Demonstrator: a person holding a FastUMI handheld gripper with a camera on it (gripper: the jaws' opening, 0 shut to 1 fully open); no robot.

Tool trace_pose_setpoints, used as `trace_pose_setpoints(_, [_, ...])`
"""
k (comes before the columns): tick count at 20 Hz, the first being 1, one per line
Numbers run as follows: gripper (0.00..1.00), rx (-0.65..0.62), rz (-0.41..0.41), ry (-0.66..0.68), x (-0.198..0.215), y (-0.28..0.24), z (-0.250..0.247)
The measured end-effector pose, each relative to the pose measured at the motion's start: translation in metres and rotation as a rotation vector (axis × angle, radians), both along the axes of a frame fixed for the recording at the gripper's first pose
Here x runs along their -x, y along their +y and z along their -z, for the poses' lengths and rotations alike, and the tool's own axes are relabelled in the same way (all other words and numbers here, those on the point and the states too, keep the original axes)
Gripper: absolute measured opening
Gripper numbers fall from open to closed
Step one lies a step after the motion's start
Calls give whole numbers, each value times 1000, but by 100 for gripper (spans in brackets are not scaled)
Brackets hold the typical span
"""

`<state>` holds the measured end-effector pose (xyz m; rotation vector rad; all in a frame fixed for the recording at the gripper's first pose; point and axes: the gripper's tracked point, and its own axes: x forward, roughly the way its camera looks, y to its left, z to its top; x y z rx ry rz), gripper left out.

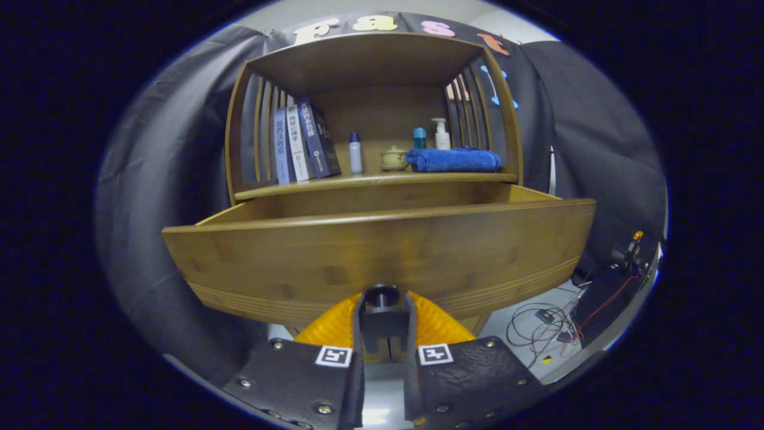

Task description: Pull open the drawer, take out the items inside it, and place them on the countertop above the cabinet.

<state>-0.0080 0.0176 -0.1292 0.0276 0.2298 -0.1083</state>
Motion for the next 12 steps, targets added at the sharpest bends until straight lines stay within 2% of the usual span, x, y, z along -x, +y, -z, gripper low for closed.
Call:
trace_pose_setpoints(5, [27,-40,-34,-12,15,7,0])
trace_pose_setpoints(9, [26,-7,-50,12,18,8,2])
trace_pose_setpoints(12, [51,3,-85,16,28,13,-11])
